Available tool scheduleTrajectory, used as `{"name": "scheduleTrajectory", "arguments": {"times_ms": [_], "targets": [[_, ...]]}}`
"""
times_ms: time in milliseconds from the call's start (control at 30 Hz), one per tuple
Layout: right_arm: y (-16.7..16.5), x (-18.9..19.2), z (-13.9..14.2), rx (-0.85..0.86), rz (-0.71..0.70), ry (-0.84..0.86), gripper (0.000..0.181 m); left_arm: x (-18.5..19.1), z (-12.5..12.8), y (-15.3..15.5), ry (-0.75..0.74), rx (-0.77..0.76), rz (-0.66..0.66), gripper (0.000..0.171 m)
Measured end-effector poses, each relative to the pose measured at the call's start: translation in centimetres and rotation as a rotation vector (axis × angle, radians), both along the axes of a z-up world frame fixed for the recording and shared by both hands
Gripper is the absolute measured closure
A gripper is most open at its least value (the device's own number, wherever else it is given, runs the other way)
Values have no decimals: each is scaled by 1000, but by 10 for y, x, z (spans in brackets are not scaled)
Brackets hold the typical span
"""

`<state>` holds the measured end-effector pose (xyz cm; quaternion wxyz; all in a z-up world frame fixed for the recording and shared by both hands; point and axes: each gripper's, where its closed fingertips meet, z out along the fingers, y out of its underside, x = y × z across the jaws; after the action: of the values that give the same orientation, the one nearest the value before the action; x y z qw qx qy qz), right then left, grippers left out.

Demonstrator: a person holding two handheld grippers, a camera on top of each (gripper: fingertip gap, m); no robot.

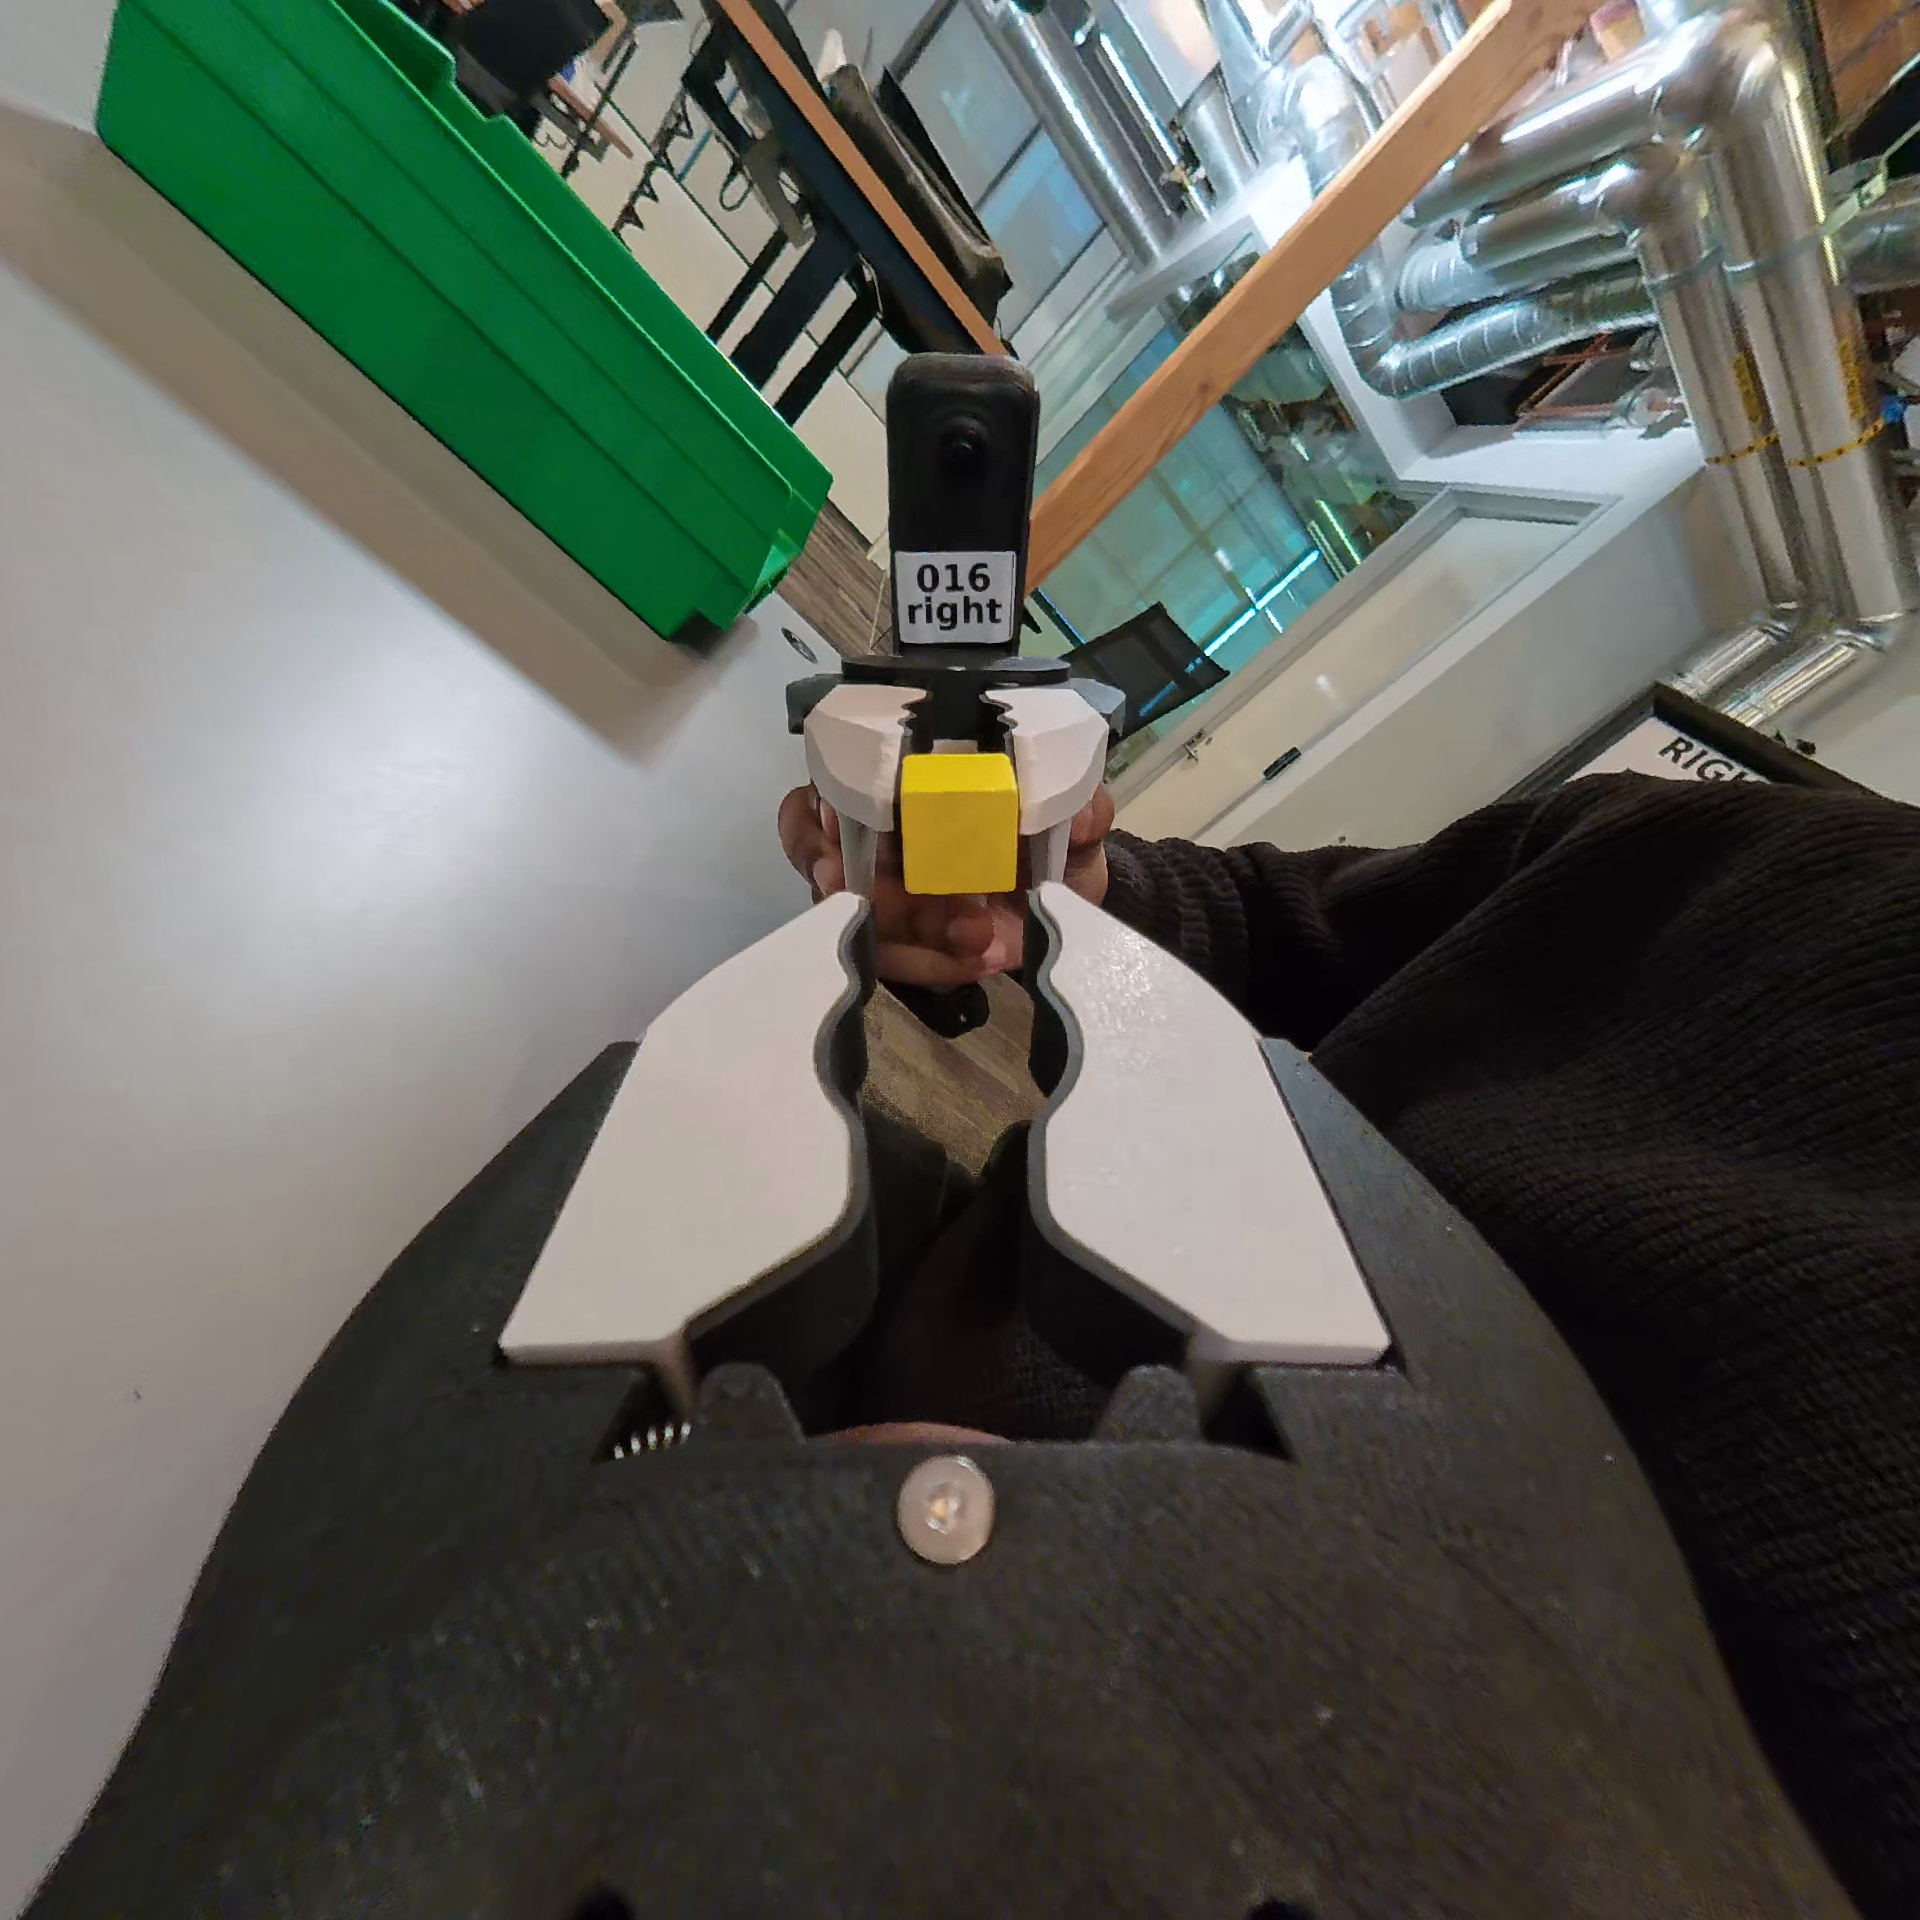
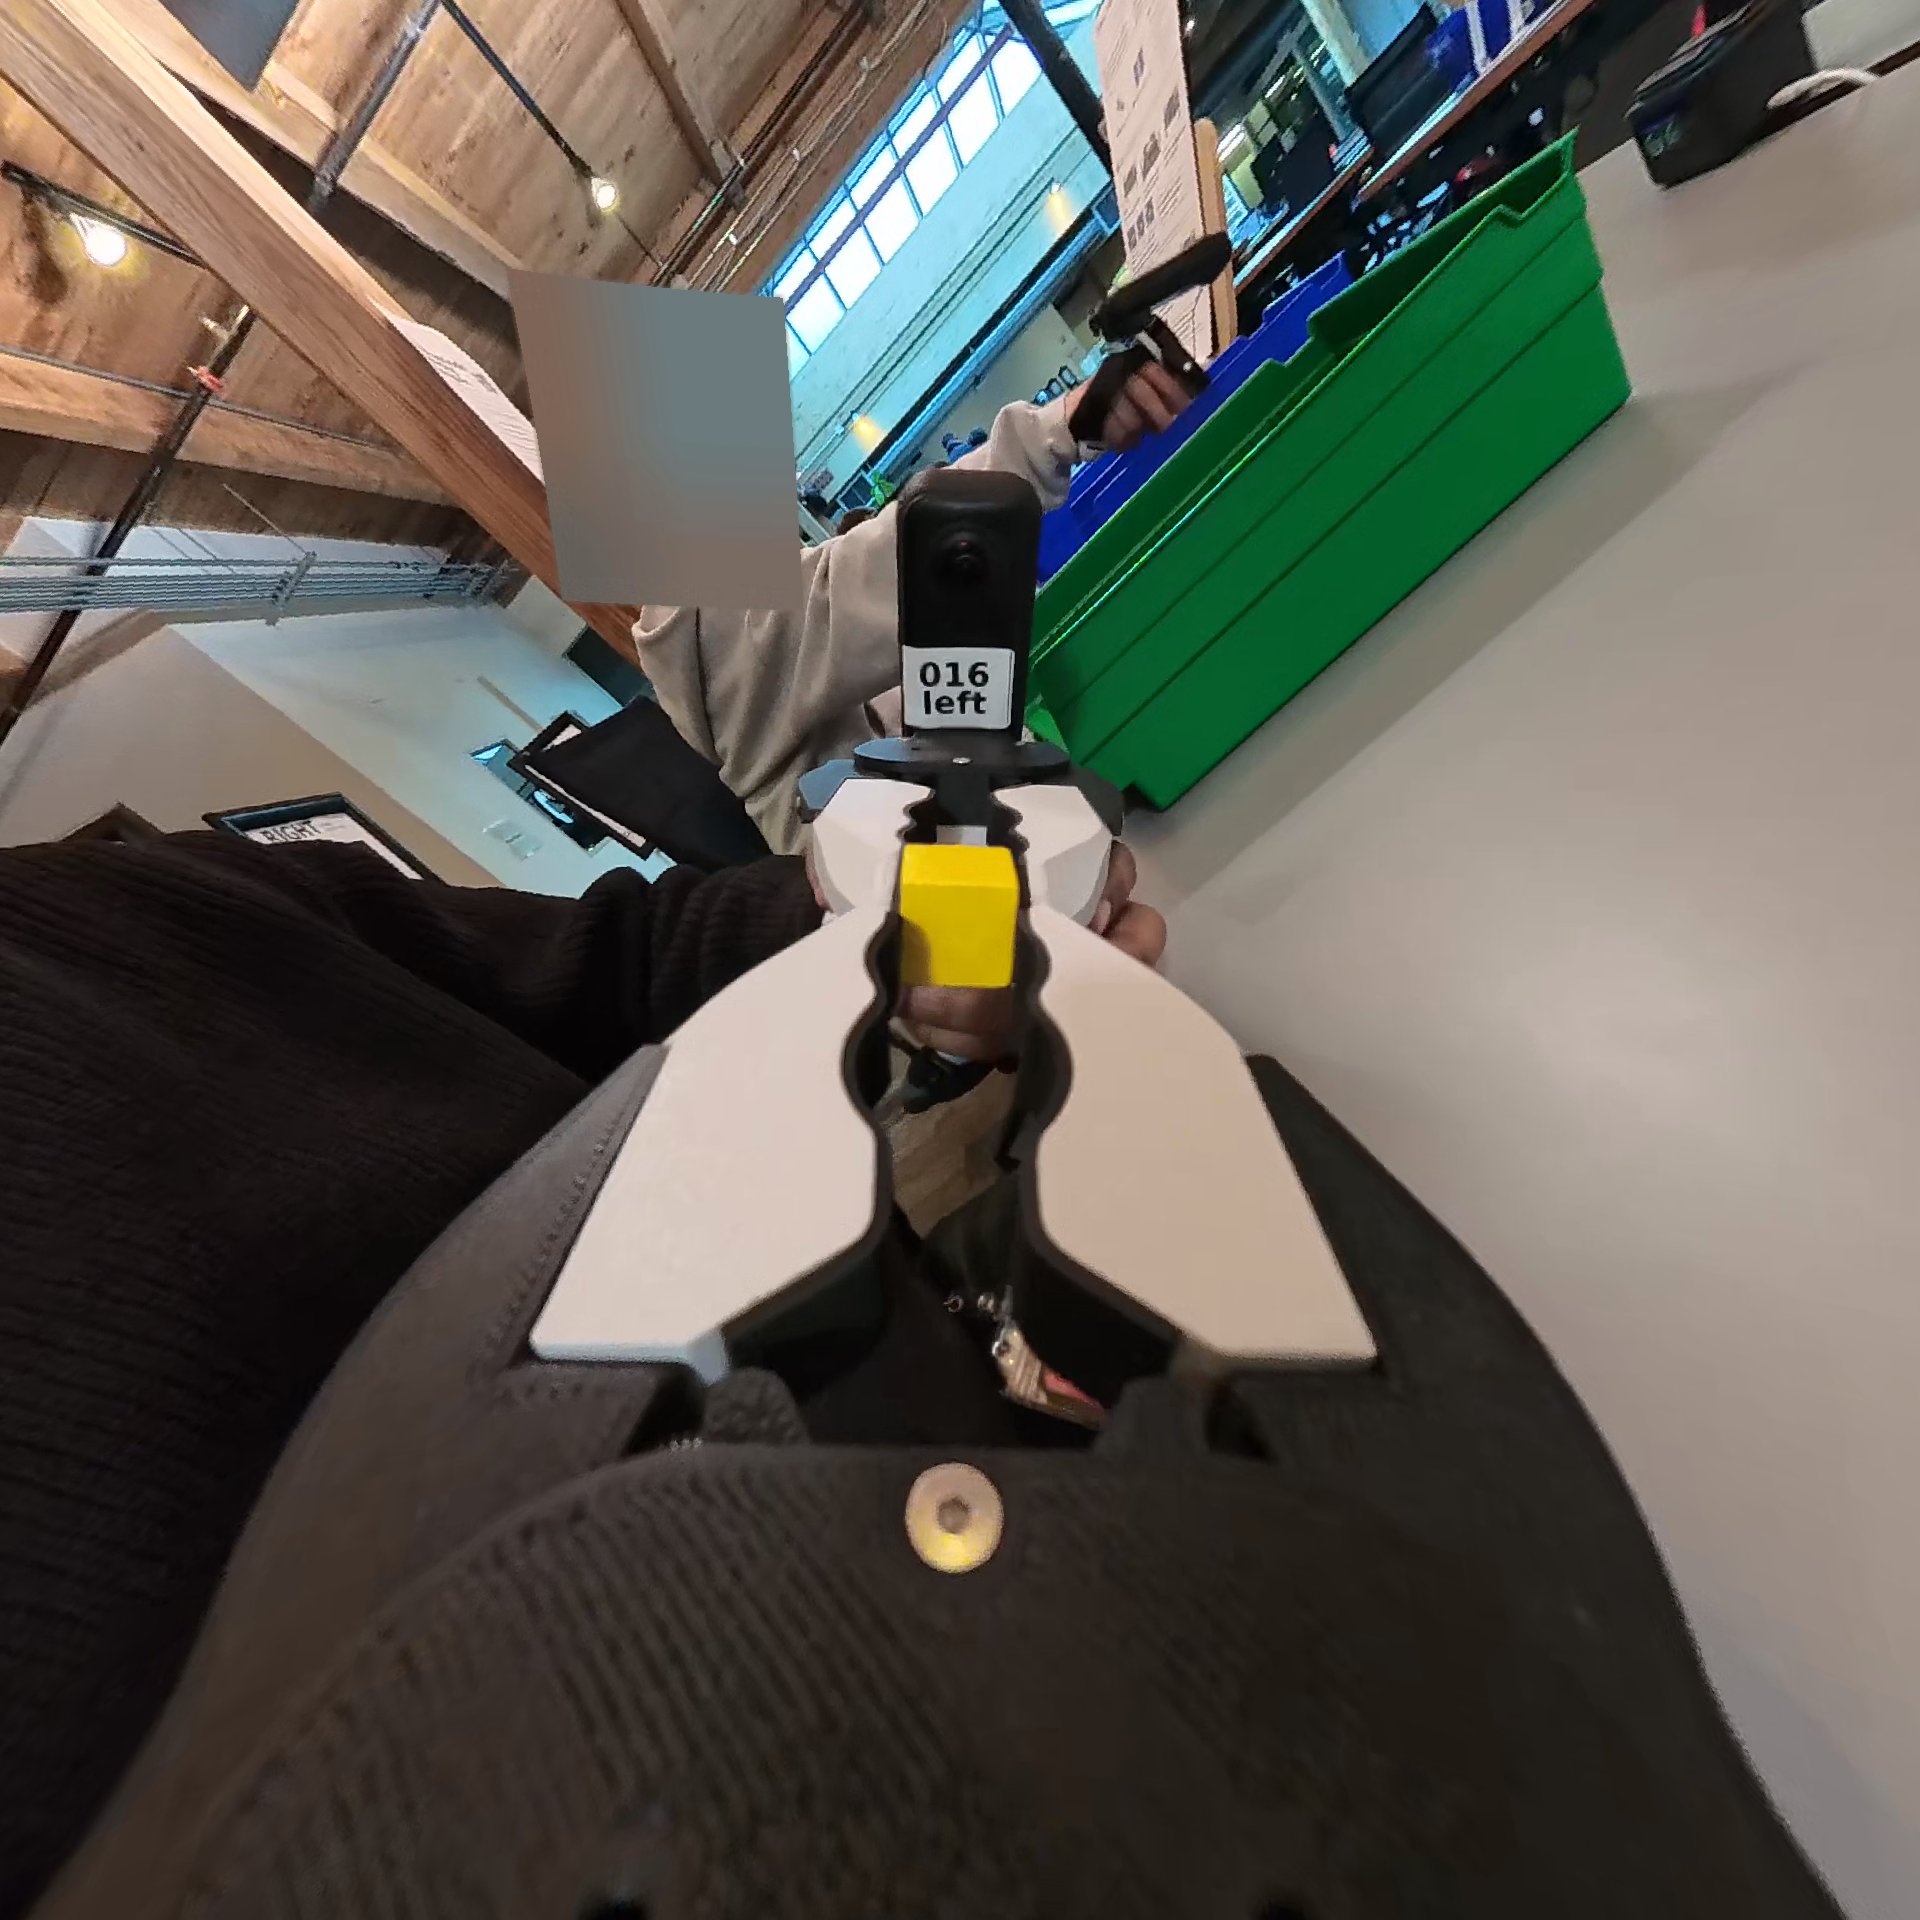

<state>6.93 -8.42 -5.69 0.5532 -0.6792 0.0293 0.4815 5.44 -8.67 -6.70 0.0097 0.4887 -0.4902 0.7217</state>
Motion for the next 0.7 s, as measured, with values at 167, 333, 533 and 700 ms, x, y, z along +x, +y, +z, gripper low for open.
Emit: {"name": "scheduleTrajectory", "arguments": {"times_ms": [167,333,533,700], "targets": [[2,-4,-3,-5,-4,-37,160,0,-2,-4,7,-2,-10,144],[1,-7,-4,-7,9,-43,160,0,0,-3,2,-9,-10,144],[1,-8,-4,-9,15,-40,160,-1,1,-2,3,-41,-23,150],[1,-9,-5,-11,17,-47,160,1,0,-3,0,-20,-10,144]]}}
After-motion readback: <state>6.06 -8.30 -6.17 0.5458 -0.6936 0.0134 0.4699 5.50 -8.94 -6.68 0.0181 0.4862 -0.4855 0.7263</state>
